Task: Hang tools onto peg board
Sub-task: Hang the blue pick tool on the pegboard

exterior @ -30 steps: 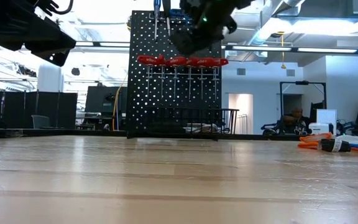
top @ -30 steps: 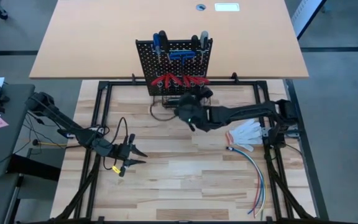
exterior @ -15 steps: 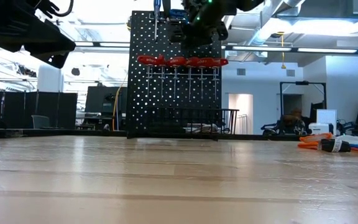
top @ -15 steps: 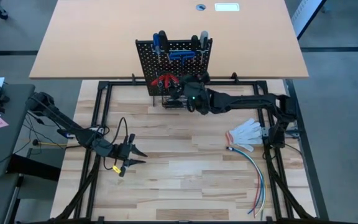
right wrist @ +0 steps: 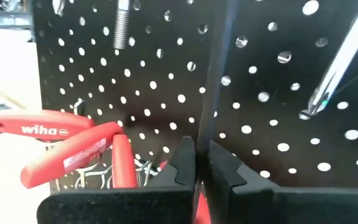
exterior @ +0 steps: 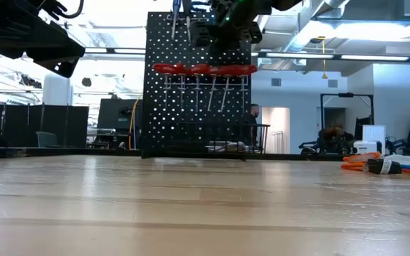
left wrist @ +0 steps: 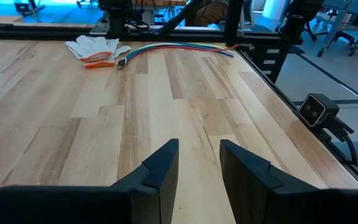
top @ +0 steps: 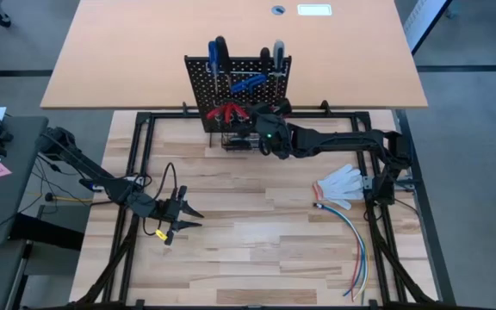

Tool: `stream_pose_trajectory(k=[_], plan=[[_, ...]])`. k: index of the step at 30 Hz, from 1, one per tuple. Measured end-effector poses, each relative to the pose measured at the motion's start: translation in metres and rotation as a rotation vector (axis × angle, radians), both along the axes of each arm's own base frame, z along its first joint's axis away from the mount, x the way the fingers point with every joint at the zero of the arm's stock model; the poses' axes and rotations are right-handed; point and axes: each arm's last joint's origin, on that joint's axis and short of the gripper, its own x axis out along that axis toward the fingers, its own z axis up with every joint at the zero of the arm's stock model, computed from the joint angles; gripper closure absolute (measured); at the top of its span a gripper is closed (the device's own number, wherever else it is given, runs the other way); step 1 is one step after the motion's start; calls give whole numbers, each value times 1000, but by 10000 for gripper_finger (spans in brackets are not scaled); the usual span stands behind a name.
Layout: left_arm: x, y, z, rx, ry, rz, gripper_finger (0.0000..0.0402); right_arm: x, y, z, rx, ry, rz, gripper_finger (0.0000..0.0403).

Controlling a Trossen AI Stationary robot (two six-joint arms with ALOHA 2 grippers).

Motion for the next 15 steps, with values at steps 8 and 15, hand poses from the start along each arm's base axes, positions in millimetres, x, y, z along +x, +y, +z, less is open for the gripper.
stream_pose_trajectory(k=[8, 15], plan=[[0, 0, 0, 0, 0, 0, 291, 1, 1, 1, 1, -2, 17, 389], [0, 0, 0, -4, 0, 1, 291, 1, 3, 1, 14, -30, 17, 389]])
